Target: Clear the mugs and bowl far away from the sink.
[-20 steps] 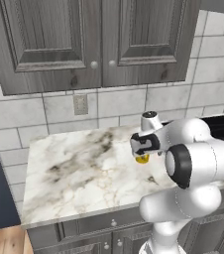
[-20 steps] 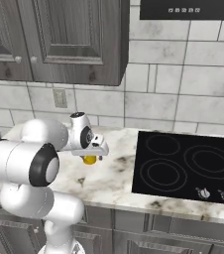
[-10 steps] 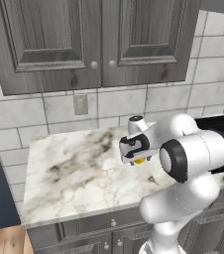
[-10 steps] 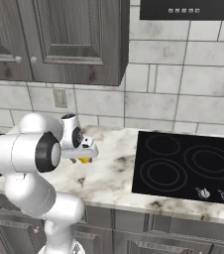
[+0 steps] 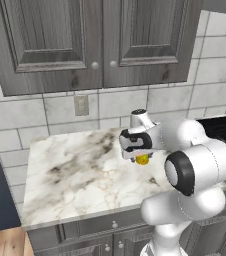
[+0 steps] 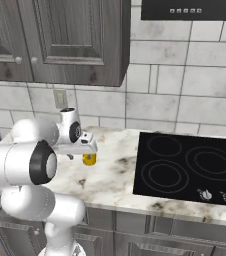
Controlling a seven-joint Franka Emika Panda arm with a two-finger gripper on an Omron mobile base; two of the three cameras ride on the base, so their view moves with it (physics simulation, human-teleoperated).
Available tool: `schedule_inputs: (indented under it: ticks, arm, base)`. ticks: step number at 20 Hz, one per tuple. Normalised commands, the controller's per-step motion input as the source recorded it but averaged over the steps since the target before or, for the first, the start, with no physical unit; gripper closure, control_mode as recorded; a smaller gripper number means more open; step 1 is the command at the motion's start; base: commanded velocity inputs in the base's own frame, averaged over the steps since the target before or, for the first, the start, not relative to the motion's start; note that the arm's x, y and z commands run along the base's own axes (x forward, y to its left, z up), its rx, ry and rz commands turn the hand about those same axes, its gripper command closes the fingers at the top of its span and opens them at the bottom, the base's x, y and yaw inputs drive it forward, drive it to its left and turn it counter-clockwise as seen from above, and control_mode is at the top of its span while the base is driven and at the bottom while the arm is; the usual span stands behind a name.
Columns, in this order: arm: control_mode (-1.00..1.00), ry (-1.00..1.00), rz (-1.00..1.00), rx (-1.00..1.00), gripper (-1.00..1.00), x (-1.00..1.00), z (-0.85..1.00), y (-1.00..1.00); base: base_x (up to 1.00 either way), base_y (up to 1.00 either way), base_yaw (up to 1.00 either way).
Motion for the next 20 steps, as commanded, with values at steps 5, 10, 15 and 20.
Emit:
schedule_inputs:
  ticks: [5, 10, 15, 20]
  arm:
    - [-1.0, 0.0, 0.0, 0.01, -1.0, -0.31, 0.3, -0.1]
    - [-1.0, 0.0, -0.04, 0.01, -1.0, -0.57, 0.45, -0.26]
    - [-1.0, 0.0, -0.02, 0.1, -1.0, -0.75, 0.46, -0.15]
    - [-1.0, 0.0, 0.0, 0.07, -1.0, -0.46, 0.26, 0.05]
  base:
    - [0.0, 0.0, 0.0]
    - [0.0, 0.0, 0.0]
    - [0.0, 0.0, 0.0]
    - [0.0, 0.0, 0.0]
